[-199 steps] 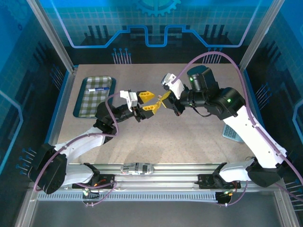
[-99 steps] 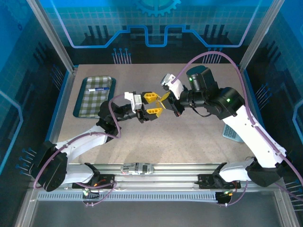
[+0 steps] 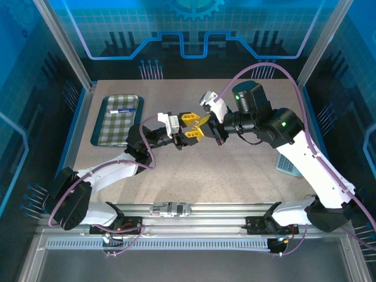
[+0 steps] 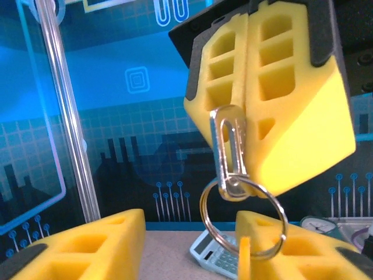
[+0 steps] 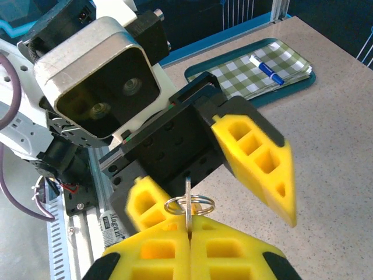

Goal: Remove the keys from the keyring

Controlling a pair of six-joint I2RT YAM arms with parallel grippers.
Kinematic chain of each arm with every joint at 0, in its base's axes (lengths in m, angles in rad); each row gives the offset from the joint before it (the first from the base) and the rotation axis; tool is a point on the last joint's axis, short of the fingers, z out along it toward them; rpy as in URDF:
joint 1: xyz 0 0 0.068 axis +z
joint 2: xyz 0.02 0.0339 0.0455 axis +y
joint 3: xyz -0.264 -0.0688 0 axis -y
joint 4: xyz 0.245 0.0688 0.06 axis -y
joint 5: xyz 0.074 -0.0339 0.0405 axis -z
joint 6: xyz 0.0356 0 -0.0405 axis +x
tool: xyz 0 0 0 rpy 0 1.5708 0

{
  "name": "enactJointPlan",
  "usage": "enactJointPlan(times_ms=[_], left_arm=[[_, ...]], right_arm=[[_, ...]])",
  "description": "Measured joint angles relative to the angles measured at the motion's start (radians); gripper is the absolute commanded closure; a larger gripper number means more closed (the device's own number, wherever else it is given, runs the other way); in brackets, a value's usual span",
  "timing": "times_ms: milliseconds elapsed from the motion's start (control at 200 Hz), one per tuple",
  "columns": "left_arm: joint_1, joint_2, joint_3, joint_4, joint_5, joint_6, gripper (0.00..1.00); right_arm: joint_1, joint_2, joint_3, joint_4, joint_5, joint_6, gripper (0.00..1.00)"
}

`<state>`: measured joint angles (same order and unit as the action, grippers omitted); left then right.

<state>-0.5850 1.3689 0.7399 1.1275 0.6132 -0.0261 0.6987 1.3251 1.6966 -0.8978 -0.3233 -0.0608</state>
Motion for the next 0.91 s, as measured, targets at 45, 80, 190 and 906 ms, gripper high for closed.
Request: enactJointPlan(times_ms=[45,80,190,906], left_arm=[[0.0,0.003,0.006,0.009,0.0,-0.004,0.68],[0.0,0.004,0.01,0.017,0.0,0.0,0.67],[-0.001,0.004,0.014,0.042,0.001,-0.005,0.81],[-0.005,-0.033,0.028,-0.03,0.02,-0.029,0.82]], right_arm=[[0.0,0.0,0.0,0.0,-0.003,0.003,1.0],[-0.002,0.0,0.0,0.001,-0.006,0.006,1.0],[-0.011,0.0,0.0,0.005,-0.017,0.015,1.0],[-0.079,-0.075,-0.111,0.14,-0.089,0.107,1.0]])
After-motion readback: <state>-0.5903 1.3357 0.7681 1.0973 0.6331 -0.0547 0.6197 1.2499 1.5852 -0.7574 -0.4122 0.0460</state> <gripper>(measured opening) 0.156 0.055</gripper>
